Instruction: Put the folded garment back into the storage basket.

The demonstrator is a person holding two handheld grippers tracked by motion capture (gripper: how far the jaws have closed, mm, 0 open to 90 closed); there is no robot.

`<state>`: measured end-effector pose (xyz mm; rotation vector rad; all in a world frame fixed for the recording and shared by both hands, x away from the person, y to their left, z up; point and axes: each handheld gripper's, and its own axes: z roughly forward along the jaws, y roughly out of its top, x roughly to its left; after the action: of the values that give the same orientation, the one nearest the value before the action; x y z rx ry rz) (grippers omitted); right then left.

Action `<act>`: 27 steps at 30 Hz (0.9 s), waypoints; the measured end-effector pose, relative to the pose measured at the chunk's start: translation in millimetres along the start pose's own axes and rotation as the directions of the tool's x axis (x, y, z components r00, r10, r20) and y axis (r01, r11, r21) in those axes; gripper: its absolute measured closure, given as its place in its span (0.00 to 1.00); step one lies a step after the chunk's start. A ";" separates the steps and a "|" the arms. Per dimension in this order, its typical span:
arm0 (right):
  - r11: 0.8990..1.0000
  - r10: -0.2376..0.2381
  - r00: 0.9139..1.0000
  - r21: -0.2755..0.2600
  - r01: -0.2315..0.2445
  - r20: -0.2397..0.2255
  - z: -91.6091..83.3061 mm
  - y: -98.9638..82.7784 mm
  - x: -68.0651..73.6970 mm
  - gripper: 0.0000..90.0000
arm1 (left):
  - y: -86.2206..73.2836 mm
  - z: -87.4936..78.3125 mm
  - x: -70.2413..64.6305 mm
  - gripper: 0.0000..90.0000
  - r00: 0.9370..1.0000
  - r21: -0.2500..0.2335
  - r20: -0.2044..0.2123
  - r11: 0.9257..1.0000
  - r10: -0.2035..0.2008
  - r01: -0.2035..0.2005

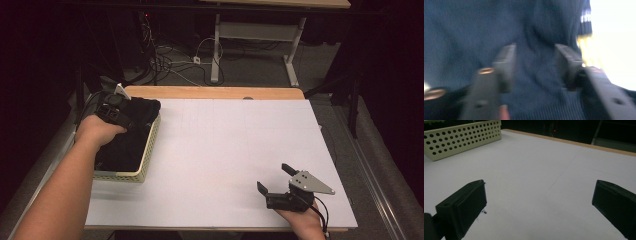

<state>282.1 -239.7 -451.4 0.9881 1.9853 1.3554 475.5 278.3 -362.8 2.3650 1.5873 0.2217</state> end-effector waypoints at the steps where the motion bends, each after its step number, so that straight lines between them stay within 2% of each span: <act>1: 1.000 -0.003 1.000 0.007 0.003 -0.003 -0.5 -0.5 0.3 0.00 | 2.0 2.2 1.2 0.76 1.000 -0.026 0.003 1.000 0.010 -0.010; 3: 1.000 0.002 1.000 0.000 -0.002 0.005 -2.5 -0.9 0.3 0.00 | 6.0 7.5 3.1 0.90 1.000 -0.086 -0.010 0.996 0.028 -0.028; 4: 1.000 0.007 1.000 -0.006 -0.007 0.006 -3.0 -1.0 0.4 0.00 | 8.1 11.1 4.7 0.96 1.000 -0.114 0.001 0.993 0.025 -0.025; 5: 1.000 0.004 1.000 -0.004 -0.004 0.008 -2.9 -1.0 0.6 0.00 | 10.3 16.0 5.9 0.98 1.000 -0.141 0.020 0.990 0.021 -0.018; 7: 1.000 0.006 1.000 0.005 -0.006 0.007 -1.4 -1.5 1.4 0.00 | 15.7 27.9 4.5 0.98 1.000 -0.173 0.010 0.985 0.022 -0.020; 8: 1.000 0.010 1.000 0.009 -0.010 0.005 -0.6 -2.0 1.7 0.00 | 18.2 33.3 3.6 0.98 0.999 -0.198 0.020 0.980 0.030 -0.025; 9: 1.000 0.010 1.000 0.013 -0.010 0.006 0.2 -2.4 2.2 0.00 | 21.3 39.1 3.0 0.98 0.999 -0.204 0.032 0.979 0.032 -0.024; 11: 1.000 0.007 1.000 0.020 -0.007 0.005 1.7 -3.2 3.6 0.00 | 27.6 50.6 1.6 0.98 0.999 -0.210 0.020 0.977 0.039 -0.034; 12: 1.000 0.004 1.000 0.022 -0.004 0.002 2.6 -3.5 4.4 0.00 | 30.2 56.0 2.3 0.98 0.999 -0.216 0.036 0.976 0.035 -0.027; 14: 1.000 -0.006 1.000 0.026 0.006 0.004 4.2 -3.7 5.8 0.00 | 34.4 66.7 2.9 0.98 0.999 -0.211 0.037 0.977 0.026 -0.018; 17: 0.999 -0.009 1.000 0.032 0.009 0.007 5.4 -3.7 6.7 0.00 | 37.2 82.7 3.2 0.98 1.000 -0.185 0.017 0.983 0.023 -0.019; 21: 0.999 -0.005 1.000 0.039 0.004 0.007 7.1 -4.3 7.6 0.00 | 37.7 104.6 5.0 0.98 1.000 -0.135 0.017 0.991 0.013 -0.011; 24: 0.999 -0.005 1.000 0.042 0.005 0.008 8.1 -4.3 8.2 0.00 | 38.4 109.4 7.3 0.98 0.999 -0.147 0.034 0.989 -0.005 0.010; 27: 0.999 -0.005 1.000 0.044 0.005 0.005 9.7 -4.3 8.3 0.00 | 38.7 108.6 8.1 0.98 0.999 -0.144 0.037 0.989 -0.008 0.014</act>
<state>283.4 -228.7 -459.0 1.0047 2.0199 1.3103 543.2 256.0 -453.8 2.2376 1.5136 0.2794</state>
